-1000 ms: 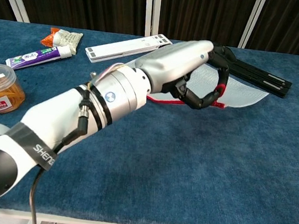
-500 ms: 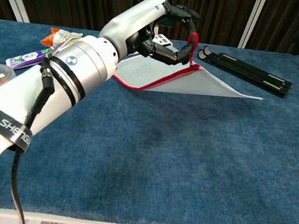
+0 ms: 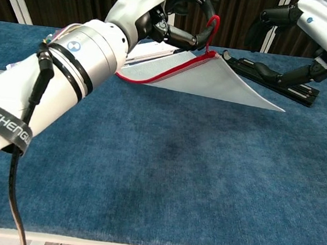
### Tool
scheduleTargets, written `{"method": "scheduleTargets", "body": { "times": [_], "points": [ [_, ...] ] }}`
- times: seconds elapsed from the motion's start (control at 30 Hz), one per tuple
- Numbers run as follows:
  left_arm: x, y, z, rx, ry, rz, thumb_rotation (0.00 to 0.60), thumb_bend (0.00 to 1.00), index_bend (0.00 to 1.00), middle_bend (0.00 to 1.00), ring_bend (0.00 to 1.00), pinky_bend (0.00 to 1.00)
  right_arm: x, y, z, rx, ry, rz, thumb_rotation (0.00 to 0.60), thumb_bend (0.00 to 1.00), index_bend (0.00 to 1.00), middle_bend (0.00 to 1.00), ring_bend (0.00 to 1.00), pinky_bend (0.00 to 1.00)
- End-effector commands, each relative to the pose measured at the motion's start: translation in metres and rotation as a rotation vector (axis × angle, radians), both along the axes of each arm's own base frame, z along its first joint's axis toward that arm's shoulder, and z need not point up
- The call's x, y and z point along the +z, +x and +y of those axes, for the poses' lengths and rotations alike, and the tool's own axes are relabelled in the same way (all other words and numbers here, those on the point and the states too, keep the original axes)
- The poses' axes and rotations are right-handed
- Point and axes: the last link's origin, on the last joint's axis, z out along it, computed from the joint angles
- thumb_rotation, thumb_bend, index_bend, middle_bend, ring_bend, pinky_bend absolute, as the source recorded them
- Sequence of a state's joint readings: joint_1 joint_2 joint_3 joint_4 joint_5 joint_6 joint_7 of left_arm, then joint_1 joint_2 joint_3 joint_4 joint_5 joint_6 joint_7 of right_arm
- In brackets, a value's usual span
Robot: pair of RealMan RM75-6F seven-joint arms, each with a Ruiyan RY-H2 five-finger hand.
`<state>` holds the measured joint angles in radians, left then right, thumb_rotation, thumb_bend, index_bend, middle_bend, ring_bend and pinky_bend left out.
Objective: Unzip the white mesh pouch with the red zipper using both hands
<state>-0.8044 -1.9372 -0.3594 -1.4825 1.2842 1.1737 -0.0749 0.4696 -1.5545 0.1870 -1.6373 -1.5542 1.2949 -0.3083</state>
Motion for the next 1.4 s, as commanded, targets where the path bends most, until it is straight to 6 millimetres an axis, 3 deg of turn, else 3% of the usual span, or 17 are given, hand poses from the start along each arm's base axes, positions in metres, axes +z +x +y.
{"method": "scheduleTargets", "body": {
  "times": [0.03,1.07,1.4],
  "points": [
    [0.003,0.001,0.0,0.006,0.004,-0.005,0.6,0.48,0.59,0.15,0.0,0.09,-0.006,0.006,-0.005,-0.003,0.001,-0.001,0.6,0.39,0.44,0.45,0.21,0.29],
    [0.017,0.009,-0.001,0.008,0.034,0.003,0.6,0.48,0.6,0.15,0.0,0.09,-0.034,0.031,-0.022,-0.022,0.044,-0.062,0.6,0.38,0.5,0.48,0.24,0.33],
    [0.022,0.007,-0.003,0.01,0.016,-0.014,0.6,0.49,0.61,0.15,0.0,0.09,-0.033,0.032,-0.03,-0.013,0.058,-0.067,0.6,0.44,0.6,0.51,0.27,0.36]
  ]
}}
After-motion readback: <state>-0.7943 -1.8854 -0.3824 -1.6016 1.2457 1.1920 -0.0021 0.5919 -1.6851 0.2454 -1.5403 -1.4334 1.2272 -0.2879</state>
